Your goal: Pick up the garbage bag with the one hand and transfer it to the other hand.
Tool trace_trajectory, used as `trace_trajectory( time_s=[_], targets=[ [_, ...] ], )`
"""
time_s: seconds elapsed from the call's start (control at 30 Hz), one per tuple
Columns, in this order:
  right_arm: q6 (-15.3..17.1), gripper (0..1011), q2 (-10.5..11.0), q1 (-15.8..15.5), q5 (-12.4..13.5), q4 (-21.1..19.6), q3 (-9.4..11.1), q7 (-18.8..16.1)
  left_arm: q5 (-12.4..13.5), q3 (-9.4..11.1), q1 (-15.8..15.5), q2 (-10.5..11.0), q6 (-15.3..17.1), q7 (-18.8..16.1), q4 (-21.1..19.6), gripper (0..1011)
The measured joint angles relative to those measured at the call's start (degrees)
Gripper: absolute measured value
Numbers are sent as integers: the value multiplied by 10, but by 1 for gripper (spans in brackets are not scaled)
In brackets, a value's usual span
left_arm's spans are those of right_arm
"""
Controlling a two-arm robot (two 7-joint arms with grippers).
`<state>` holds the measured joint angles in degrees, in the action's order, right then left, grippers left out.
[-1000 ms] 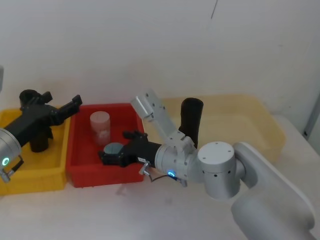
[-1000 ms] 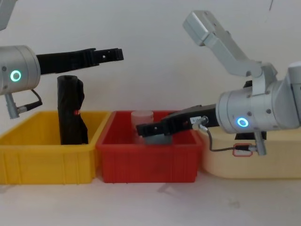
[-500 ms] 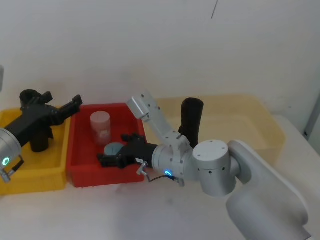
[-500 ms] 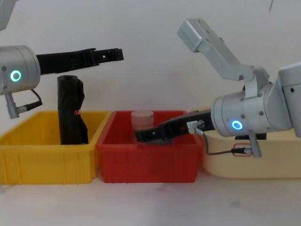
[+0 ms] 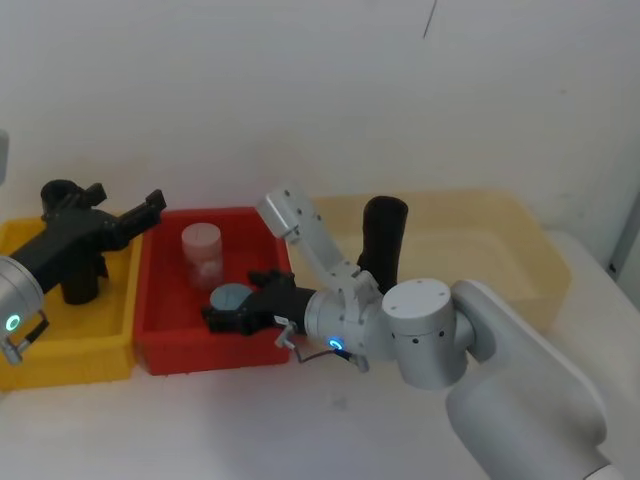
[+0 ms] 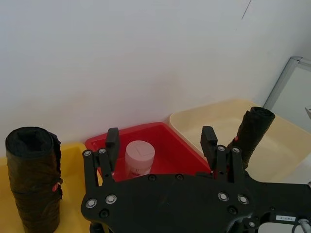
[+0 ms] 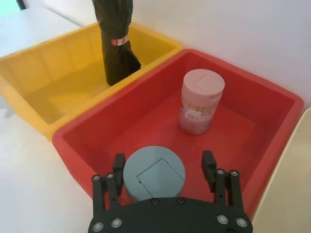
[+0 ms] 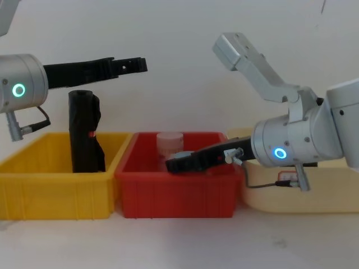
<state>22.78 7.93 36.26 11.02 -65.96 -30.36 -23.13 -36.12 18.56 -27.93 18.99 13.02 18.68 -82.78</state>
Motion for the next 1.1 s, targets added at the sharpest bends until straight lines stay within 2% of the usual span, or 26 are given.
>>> trace_trajectory(
  time_s=[0.1, 0.4, 0.8, 1.1],
  targets=[
    [-1, 910, -2, 2, 0, 5, 0, 0, 0, 0, 0, 0, 0, 0, 0, 1002],
    [-2, 660, -4, 5, -2, 13, 2, 1, 0, 0, 0, 0, 0, 0, 0, 1002],
    [1, 653, -4, 0, 1, 3, 10, 3, 0, 0, 0, 0, 0, 0, 0, 1002],
    [2, 653, -5, -9, 22, -43, 40, 20, 0, 0, 0, 0, 0, 0, 0, 1001]
  ],
)
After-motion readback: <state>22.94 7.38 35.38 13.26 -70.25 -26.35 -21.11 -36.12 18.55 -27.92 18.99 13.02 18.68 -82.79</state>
